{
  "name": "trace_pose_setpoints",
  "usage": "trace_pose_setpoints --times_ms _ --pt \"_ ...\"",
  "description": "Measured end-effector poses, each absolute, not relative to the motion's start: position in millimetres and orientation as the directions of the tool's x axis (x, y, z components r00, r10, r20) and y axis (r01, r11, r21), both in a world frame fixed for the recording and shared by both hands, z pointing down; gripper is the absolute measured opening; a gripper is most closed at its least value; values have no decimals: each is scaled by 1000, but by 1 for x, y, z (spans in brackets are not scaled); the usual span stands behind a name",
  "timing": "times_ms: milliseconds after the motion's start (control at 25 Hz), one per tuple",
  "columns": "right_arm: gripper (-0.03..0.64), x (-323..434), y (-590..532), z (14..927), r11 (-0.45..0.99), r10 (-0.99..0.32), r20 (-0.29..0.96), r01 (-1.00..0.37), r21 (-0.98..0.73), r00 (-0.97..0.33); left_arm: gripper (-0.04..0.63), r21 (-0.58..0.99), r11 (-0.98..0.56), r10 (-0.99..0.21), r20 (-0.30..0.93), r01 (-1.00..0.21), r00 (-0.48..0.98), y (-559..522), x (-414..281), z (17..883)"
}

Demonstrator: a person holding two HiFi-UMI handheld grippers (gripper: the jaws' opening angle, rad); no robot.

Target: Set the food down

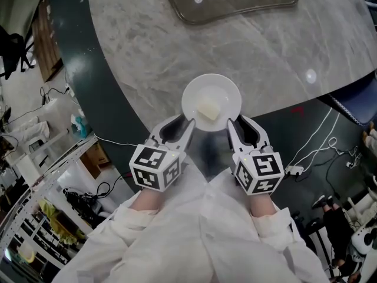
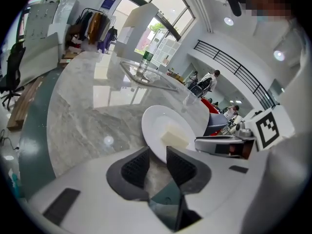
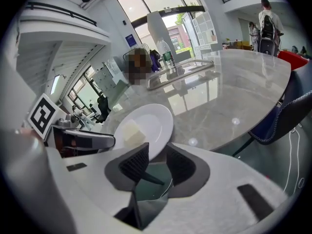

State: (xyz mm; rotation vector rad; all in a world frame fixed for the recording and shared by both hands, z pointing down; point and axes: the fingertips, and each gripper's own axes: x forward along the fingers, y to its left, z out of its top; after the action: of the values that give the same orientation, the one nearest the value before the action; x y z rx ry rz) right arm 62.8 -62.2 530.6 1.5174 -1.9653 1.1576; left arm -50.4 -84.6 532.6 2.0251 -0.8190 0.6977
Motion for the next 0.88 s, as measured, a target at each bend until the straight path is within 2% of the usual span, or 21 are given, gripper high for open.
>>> trace_pose_setpoints --times_ms 240,880 --pt "87 63 -62 530 37 -611 712 -911 -412 -346 109 505 -439 -263 718 -743 644 -84 -49 532" --pt "77 61 -83 508 24 -661 675 -908 -418 -329 107 468 -529 -298 679 -708 671 -112 -51 511"
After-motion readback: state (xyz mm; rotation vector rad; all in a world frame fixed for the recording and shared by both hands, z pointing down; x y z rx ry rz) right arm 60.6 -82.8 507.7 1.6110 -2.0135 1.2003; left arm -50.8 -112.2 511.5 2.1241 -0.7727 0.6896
